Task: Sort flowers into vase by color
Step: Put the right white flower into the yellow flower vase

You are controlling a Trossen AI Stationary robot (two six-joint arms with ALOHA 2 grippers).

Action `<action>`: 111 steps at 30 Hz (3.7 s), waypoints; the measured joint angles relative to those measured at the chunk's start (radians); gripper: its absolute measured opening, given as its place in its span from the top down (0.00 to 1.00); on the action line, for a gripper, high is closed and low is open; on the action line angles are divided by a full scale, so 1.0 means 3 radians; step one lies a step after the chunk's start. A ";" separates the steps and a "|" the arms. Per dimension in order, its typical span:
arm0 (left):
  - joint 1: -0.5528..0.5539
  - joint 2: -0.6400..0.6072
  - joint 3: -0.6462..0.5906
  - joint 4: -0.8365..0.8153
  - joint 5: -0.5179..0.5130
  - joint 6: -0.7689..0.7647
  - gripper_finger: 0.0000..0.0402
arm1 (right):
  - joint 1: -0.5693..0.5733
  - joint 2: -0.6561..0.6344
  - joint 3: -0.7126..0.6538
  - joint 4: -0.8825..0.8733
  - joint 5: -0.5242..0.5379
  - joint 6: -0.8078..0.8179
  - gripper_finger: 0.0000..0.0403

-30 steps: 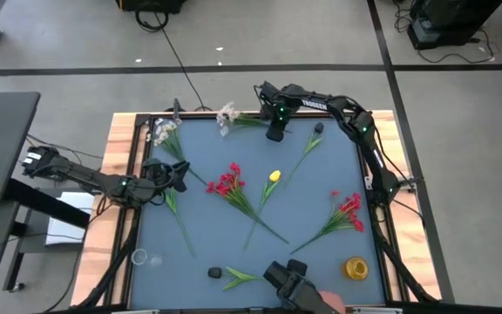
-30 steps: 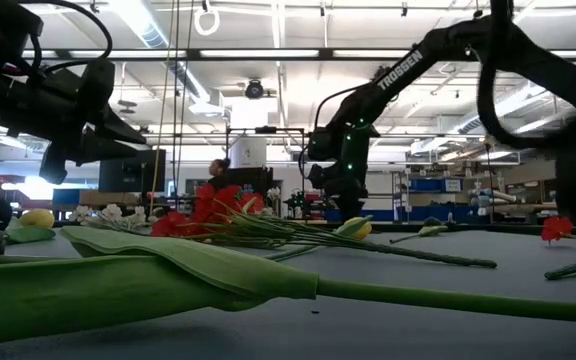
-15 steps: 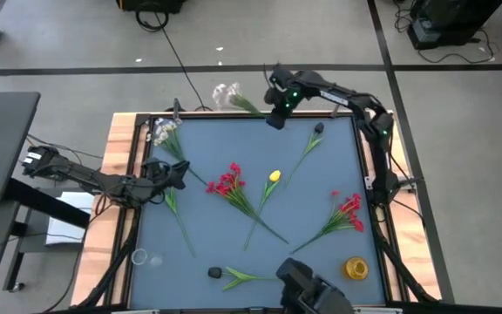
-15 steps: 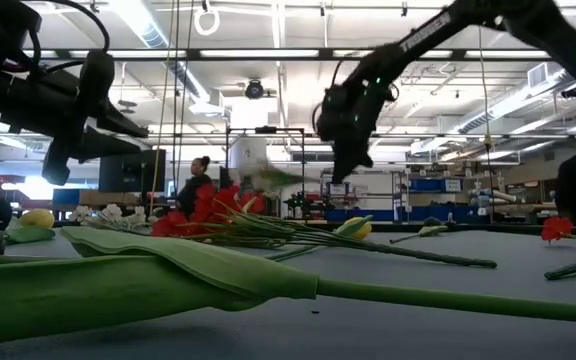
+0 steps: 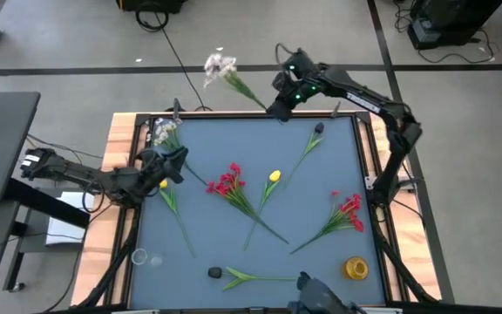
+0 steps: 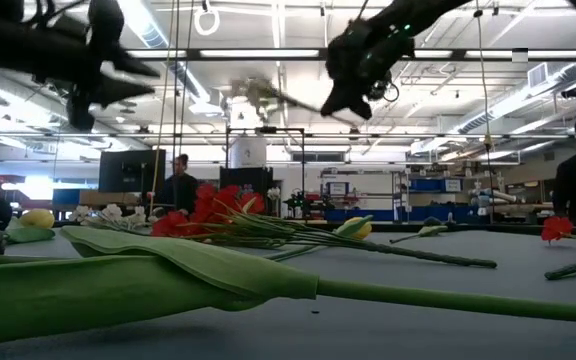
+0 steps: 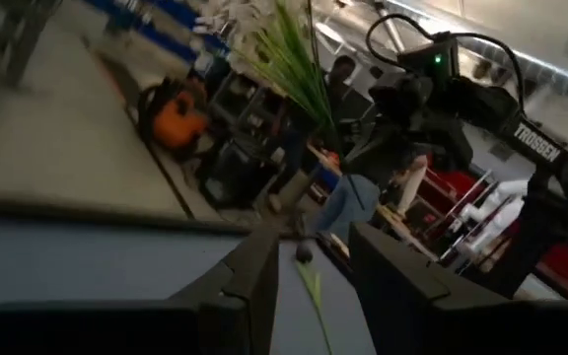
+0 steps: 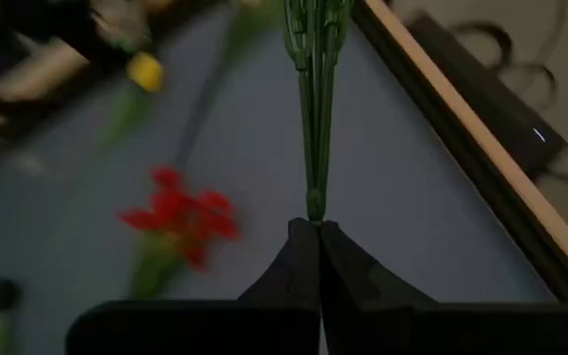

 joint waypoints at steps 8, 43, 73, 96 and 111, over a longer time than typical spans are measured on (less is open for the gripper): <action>0.0512 0.0738 0.0848 -0.0050 0.0714 0.0528 0.48 | 0.0098 -0.0766 -0.0969 0.1093 -0.0369 0.0702 1.00; 0.1378 0.2490 0.2600 0.0045 0.3207 0.0997 0.48 | 0.1221 -0.1470 -0.1708 0.2156 0.0383 0.0773 1.00; 0.1375 0.2488 0.2599 -0.0763 0.3641 0.1361 0.96 | 0.1453 -0.1619 -0.1706 0.1696 0.1033 0.1245 0.50; 0.1459 0.2488 0.2599 -0.1004 0.4029 0.1547 0.95 | 0.1643 -0.0946 -0.1664 0.3425 0.0945 0.0879 0.58; 0.1671 0.2147 0.2594 -0.1796 0.3800 0.1538 0.49 | 0.1756 -0.1223 -0.1539 0.2536 0.2269 0.0787 0.96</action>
